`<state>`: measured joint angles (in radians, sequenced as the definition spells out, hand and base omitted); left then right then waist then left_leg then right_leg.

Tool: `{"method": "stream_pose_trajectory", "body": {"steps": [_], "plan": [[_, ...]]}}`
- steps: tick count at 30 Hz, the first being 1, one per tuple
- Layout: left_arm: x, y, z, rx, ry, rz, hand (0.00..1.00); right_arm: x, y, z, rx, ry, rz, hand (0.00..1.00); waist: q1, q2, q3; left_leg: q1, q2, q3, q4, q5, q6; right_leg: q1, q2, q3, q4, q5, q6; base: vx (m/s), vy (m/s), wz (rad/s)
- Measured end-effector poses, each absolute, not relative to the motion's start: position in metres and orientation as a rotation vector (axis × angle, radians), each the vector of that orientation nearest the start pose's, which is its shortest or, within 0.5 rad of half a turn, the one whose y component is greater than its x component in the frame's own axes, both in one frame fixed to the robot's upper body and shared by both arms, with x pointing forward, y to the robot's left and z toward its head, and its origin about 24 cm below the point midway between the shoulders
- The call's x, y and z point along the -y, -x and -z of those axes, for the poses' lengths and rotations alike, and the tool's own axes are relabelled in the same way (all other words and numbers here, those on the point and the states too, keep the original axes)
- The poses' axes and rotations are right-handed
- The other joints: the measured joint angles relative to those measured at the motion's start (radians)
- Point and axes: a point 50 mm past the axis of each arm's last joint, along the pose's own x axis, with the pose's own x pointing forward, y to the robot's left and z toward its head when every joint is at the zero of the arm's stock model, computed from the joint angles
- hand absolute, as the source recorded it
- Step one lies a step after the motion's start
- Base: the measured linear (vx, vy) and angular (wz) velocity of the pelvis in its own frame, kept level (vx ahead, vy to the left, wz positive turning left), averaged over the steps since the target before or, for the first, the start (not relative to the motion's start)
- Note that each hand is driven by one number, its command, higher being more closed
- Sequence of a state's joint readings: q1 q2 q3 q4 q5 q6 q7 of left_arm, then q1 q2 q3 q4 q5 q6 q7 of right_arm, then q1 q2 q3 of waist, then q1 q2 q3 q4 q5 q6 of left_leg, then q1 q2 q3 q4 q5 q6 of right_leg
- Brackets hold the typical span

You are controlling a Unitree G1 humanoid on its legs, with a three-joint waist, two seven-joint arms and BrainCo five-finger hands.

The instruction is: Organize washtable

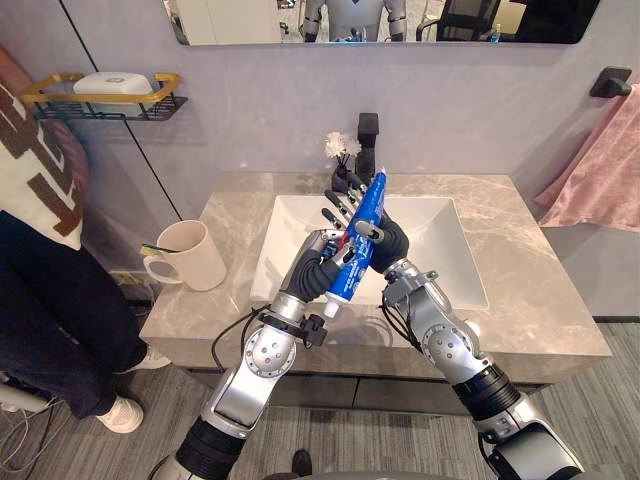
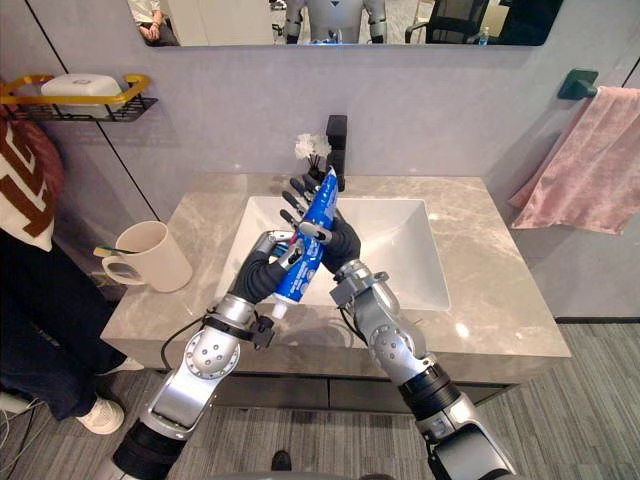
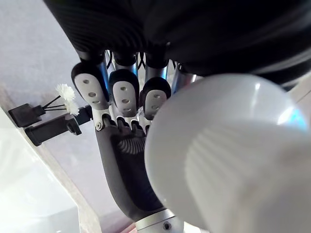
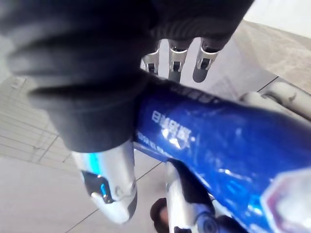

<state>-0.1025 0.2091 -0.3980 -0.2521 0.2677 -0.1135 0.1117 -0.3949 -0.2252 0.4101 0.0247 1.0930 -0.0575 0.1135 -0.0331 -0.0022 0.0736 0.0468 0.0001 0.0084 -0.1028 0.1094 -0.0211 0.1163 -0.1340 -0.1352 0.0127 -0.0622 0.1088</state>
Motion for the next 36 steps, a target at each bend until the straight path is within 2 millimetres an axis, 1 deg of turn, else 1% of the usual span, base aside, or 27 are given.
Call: {"method": "stream_pose_trajectory", "body": {"steps": [8,16,17,22,27,30,32,36], "plan": [[-0.080,-0.240,-0.113,0.469,-0.387,0.314,1.00,0.066,-0.293,-0.128,0.128,-0.773,-0.677,1.00,0.017,0.000,0.000,-0.004,0.000,0.006,0.005,0.001,-0.001,0.001,0.001,0.004,-0.015,0.016,0.007,0.00,-0.003,-0.01],[-0.082,-0.237,-0.106,0.436,-0.376,0.305,1.00,0.060,-0.291,-0.128,0.124,-0.781,-0.702,1.00,0.019,0.000,-0.001,-0.003,0.000,0.004,0.000,0.005,-0.001,0.001,0.000,0.002,-0.011,0.016,0.007,-0.02,-0.003,0.01],[-0.082,-0.237,-0.106,0.437,-0.377,0.305,0.00,0.059,-0.291,-0.128,0.124,-0.785,-0.703,1.00,0.019,0.000,-0.001,-0.003,0.000,0.004,-0.001,0.005,-0.001,0.001,0.000,0.002,-0.011,0.016,0.007,-0.03,-0.003,0.00],[-0.085,-0.236,-0.104,0.426,-0.377,0.291,0.00,0.061,-0.291,-0.130,0.139,-0.786,-0.708,1.00,0.019,0.000,-0.001,-0.003,-0.001,0.003,-0.001,0.005,-0.001,0.001,-0.001,0.002,-0.011,0.013,0.001,0.00,0.000,0.00],[-0.091,-0.232,-0.104,0.427,-0.369,0.268,0.00,0.067,-0.293,-0.134,0.167,-0.785,-0.685,1.00,0.019,0.000,-0.001,-0.003,-0.001,0.003,-0.001,0.005,-0.001,0.001,-0.002,0.001,-0.012,0.014,0.001,0.00,0.000,0.00],[-0.100,-0.233,-0.110,0.450,-0.371,0.221,0.00,0.077,-0.297,-0.138,0.206,-0.776,-0.649,1.00,0.021,0.000,-0.001,-0.003,-0.001,0.003,0.000,0.005,-0.001,0.001,-0.002,0.001,-0.013,0.016,0.004,0.00,0.000,0.00],[-0.109,-0.231,-0.119,0.485,-0.366,0.163,0.00,0.084,-0.299,-0.140,0.229,-0.776,-0.622,1.00,0.021,0.000,-0.001,-0.003,-0.001,0.003,0.000,0.005,-0.001,0.002,-0.002,0.001,-0.014,0.017,0.006,0.00,0.000,0.00],[-0.117,-0.229,-0.129,0.528,-0.363,0.112,0.00,0.091,-0.298,-0.136,0.229,-0.781,-0.591,1.00,0.021,0.000,-0.001,-0.003,-0.002,0.003,0.004,0.005,-0.001,0.003,-0.002,0.001,-0.015,0.018,0.007,0.00,0.000,0.00]]}}
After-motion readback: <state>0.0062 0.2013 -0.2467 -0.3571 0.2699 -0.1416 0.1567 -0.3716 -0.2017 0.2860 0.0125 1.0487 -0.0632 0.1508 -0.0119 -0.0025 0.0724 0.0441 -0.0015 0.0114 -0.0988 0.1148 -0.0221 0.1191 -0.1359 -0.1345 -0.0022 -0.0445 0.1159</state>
